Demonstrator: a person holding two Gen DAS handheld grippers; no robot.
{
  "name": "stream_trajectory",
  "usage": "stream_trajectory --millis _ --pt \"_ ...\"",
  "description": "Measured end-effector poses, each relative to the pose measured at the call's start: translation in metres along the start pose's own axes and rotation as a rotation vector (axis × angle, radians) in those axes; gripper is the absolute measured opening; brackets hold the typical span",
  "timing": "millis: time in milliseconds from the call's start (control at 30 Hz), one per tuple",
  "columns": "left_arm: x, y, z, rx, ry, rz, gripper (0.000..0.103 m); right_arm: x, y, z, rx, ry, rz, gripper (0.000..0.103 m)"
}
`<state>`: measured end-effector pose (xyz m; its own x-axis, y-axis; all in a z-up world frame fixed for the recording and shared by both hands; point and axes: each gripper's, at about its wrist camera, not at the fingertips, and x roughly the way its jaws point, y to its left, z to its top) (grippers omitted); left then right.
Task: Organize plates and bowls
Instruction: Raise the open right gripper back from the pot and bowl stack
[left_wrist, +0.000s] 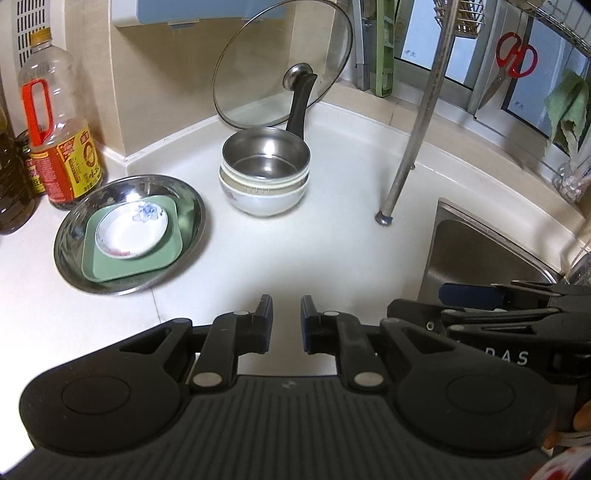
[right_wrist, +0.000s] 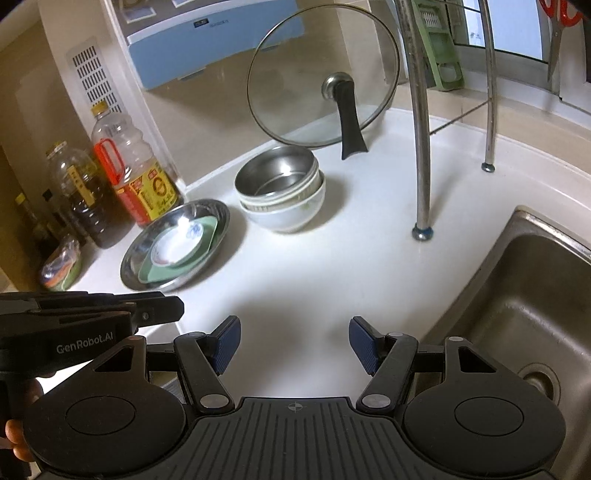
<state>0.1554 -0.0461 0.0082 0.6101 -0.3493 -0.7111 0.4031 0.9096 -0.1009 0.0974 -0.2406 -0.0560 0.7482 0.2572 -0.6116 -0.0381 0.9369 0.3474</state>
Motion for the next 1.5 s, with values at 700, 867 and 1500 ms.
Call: stream_trajectory --millis 700,867,1500 --pt "-0.018 -0.017 -0.037 -0.039 0.019 0.034 0.013 -0.019 -0.002 -0.036 -0.062 0.037 -0.012 0.065" --pt "-0.02 -0.017 -0.04 -0.043 0.019 0.039 0.013 -0.018 -0.002 -0.036 -0.065 0.041 -0.013 0.065" --pt "-0.014 -0.009 -0.041 -0.064 0.034 0.055 0.013 -0.003 -0.001 -0.03 -0.07 0.074 -0.01 0.065"
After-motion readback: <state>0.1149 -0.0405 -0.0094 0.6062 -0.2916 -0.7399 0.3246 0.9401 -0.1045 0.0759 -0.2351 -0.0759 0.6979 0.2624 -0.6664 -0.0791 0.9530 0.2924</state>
